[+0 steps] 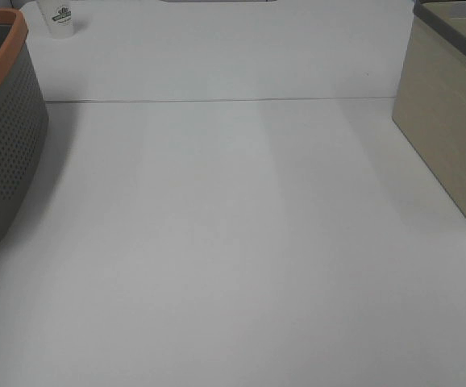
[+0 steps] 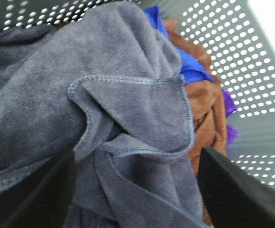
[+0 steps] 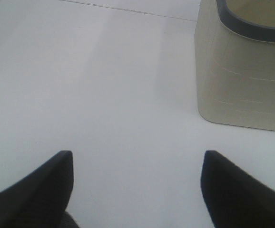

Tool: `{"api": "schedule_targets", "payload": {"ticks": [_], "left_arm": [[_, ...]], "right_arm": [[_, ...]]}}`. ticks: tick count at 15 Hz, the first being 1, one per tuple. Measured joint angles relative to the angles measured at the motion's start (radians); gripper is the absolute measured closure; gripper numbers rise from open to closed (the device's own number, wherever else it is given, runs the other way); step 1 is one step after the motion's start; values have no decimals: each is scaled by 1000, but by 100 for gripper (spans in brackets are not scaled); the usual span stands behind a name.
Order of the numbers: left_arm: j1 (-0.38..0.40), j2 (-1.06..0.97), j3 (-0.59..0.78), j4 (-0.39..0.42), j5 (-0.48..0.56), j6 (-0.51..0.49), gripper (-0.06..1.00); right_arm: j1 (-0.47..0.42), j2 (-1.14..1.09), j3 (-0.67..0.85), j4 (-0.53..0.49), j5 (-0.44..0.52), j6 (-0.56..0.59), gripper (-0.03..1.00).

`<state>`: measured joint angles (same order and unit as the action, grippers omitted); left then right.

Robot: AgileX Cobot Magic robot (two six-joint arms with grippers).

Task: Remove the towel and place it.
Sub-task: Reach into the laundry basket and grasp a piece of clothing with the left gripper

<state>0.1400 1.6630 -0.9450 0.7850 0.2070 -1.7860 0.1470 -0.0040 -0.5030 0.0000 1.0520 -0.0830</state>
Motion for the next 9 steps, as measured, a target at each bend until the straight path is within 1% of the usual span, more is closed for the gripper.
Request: {"api": "schedule_targets", "payload": {"ticks": [2,4,5,6,8,9], "left_arm": [[0,-37,49,1,2,-17,27],[0,-68,54,11,4,-36,27],[3,-78,54,18,3,-57,27],[5,-80,54,22,2,-107,27],[5,-66,39,23,4,-167,27],[5,-58,25,23,4,-173,28]], "right_arm": [[0,0,0,0,0,0,23],[0,0,0,0,0,0,23],[0,0,0,0,0,2,23],[0,0,0,0,0,2,23],[0,0,0,0,0,2,23],[0,0,0,0,0,2,23]]}}
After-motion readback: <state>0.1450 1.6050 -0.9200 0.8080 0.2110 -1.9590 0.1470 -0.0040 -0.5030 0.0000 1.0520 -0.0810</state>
